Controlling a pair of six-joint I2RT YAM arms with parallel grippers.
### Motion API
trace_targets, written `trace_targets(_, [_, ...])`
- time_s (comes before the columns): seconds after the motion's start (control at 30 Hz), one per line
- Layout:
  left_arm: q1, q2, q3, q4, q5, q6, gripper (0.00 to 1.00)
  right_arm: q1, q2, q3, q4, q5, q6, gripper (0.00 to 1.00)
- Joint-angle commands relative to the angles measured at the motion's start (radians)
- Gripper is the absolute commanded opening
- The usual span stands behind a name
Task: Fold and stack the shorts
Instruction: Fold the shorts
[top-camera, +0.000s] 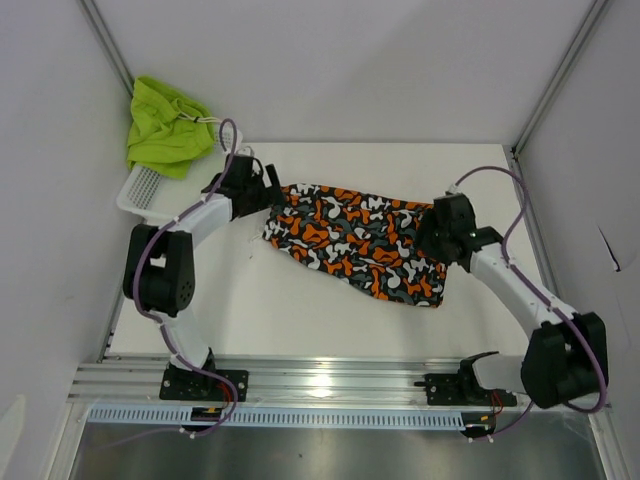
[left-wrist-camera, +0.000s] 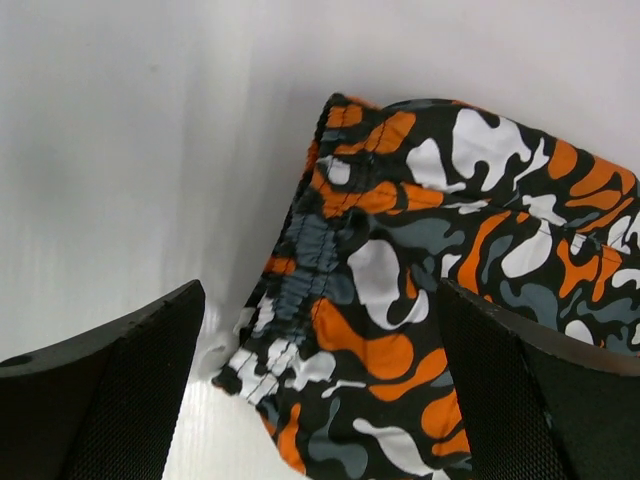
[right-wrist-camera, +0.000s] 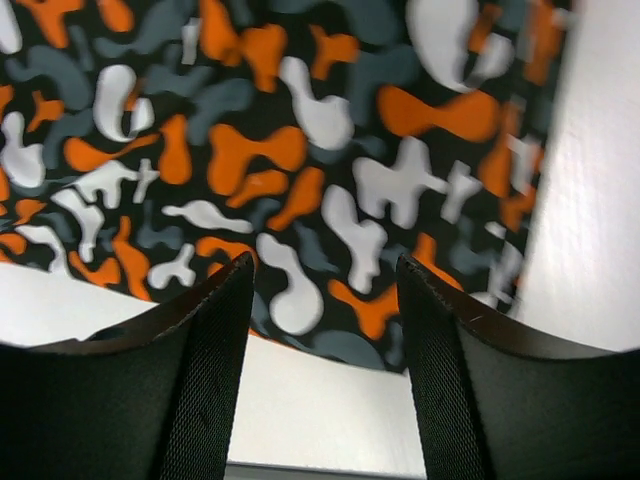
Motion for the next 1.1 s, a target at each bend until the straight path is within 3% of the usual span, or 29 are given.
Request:
trace_targets(0.0, [0.008,0.041,0.073,0.101,0.058,0.042,0.97,0.046,0.130,0.077,0.135,-0.119,-0.030,0.60])
trace_targets(0.23, [0.014,0.151,0.159,0.122,0.064,0.051,0.87,0.062,0.366,0.188,0.297,-0.250,-0.015,0.50])
trace_targets(0.43, [0.031,0.234,0.210,0.131,0.102,0.042,0.70,0.071,0.518,0.274,0.373,-0.337,-0.003,0.45])
trace_targets(0.73, [0.055,0.302,0.237,0.160,0.224,0.020,0.39,0.083,0.652,0.311,0.482,-0.454,0.040,0.36])
trace_targets(0.9, [0.071,0.306,0.227,0.211,0.309,-0.017,0.11,0.108,0.644,0.289,0.496,-0.471,0.033,0.33])
trace_targets(0.93, [0.074,0.302,0.218,0.220,0.329,-0.024,0.01,0.120,0.641,0.285,0.493,-0.477,0.022,0.32])
trace_targets(1.07, [0.091,0.285,0.193,0.263,0.359,-0.066,0.00,0.137,0.629,0.243,0.485,-0.498,0.005,0.29])
